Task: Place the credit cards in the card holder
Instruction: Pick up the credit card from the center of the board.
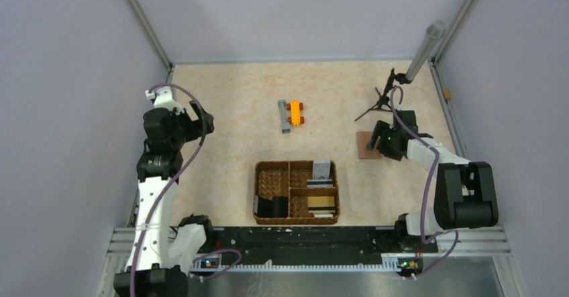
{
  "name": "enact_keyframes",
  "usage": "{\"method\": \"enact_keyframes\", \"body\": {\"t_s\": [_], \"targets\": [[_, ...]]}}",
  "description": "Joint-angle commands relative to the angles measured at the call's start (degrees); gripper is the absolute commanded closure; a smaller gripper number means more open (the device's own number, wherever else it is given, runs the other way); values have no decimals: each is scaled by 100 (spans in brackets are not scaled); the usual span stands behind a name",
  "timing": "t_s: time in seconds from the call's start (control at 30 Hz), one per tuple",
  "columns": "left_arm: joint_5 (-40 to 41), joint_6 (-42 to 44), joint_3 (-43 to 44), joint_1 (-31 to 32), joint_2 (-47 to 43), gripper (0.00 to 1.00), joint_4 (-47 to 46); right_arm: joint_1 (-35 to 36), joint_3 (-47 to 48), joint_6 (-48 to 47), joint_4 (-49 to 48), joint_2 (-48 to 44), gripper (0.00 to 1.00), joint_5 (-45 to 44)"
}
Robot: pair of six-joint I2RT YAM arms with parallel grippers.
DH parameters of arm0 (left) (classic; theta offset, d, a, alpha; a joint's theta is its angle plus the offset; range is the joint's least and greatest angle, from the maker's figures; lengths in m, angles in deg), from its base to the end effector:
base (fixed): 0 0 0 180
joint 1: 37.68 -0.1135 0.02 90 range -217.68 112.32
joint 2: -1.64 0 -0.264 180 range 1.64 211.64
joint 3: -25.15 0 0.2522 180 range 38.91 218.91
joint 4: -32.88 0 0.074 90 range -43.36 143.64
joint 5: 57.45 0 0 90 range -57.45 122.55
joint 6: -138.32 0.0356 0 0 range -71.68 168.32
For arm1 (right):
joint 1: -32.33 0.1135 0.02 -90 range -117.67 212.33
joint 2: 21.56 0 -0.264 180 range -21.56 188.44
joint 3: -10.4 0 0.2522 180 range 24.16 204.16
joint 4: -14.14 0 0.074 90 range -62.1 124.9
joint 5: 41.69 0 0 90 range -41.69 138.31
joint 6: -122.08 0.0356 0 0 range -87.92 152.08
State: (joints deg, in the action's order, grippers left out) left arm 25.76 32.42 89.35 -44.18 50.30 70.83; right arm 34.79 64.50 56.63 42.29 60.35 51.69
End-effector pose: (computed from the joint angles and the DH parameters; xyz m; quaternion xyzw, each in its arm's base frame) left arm 0.1890 0.0173 0.3376 -0.1288 0.8202 -0.0945 0.5493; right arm 0.2669 0.0136 0.1664 0.1746 0.9397 0.0957 0.2779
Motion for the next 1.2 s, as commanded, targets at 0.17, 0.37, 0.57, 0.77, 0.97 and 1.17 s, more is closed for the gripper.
{"method": "enact_keyframes", "body": {"t_s": [0.17,0.37,0.57,0.77,0.97,1.17], "targets": [[-186,52,-27,-27,-2,1,-231,5,-179,84,-121,-45,45,451],[-459,78,-74,-22,20,1,-294,5,-309,225,-267,-16,78,438],[-1326,-221,-171,106,132,1,-600,2,-397,398,-633,-186,100,788],[-1242,-818,-172,1177,261,1,-1138,2,-719,885,-1472,-1083,100,1484],[-1606,-1628,63,2395,883,1,-2197,1,-704,1189,-2188,-2097,100,2047],[-2369,-2662,189,2983,1639,1,-3841,0,-612,1657,-3437,-2680,100,3210]]}}
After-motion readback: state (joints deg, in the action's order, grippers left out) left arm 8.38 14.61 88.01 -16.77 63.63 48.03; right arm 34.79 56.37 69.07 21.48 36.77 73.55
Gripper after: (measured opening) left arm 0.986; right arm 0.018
